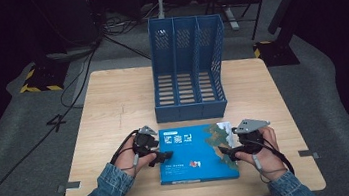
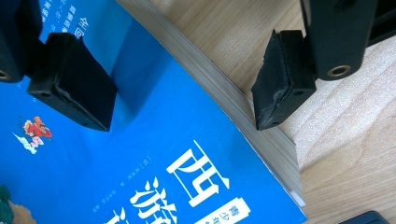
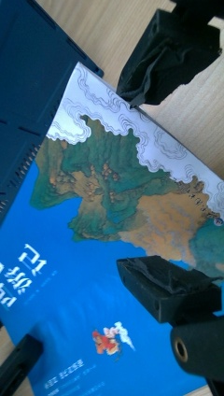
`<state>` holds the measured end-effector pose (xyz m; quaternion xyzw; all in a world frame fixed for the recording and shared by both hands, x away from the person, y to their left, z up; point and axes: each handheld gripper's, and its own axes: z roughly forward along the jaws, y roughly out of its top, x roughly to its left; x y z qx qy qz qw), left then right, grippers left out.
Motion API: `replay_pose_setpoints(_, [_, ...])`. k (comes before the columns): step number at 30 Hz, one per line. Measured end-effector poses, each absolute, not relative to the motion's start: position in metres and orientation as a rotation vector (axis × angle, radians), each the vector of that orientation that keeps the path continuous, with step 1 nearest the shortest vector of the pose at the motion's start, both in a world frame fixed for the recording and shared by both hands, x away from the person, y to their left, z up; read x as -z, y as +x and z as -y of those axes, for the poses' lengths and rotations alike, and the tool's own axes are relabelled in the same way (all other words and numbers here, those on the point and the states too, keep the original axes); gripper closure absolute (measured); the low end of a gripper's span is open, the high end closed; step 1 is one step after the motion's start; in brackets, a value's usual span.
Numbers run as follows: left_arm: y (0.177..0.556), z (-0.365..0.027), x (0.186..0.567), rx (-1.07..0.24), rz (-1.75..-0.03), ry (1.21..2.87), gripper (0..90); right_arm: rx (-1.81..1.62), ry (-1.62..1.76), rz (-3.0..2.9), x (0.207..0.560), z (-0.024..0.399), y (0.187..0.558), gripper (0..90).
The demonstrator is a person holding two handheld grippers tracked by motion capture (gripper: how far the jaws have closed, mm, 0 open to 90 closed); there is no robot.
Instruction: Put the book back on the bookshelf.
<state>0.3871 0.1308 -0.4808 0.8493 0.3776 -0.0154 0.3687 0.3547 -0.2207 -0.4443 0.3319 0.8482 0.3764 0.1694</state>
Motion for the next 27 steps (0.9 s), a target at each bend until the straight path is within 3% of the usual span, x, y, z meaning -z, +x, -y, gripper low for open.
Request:
replay_pose_setpoints(6, [0.387, -0.131, 0.481, 0.034, -0.968, 2.178, 22.4, -1.023, 0.927, -2.383, 0.436, 0.215, 0.347, 20.2])
replay_pose_setpoints(12, [0.386, -0.131, 0.482, 0.037, -0.971, 2.162, 22.0, -1.022, 0.915, -2.380, 0.433, 0.211, 0.343, 18.2])
replay_pose_setpoints(14, [0.386, -0.131, 0.483, 0.039, -0.972, 2.157, 22.0, -0.968, 0.904, -2.363, 0.430, 0.210, 0.341, 22.2])
replay_pose_setpoints(27, [0.382, -0.127, 0.484, 0.014, -1.006, 2.138, 19.1, -1.114, 0.799, -2.467, 0.428, 0.190, 0.329, 21.7])
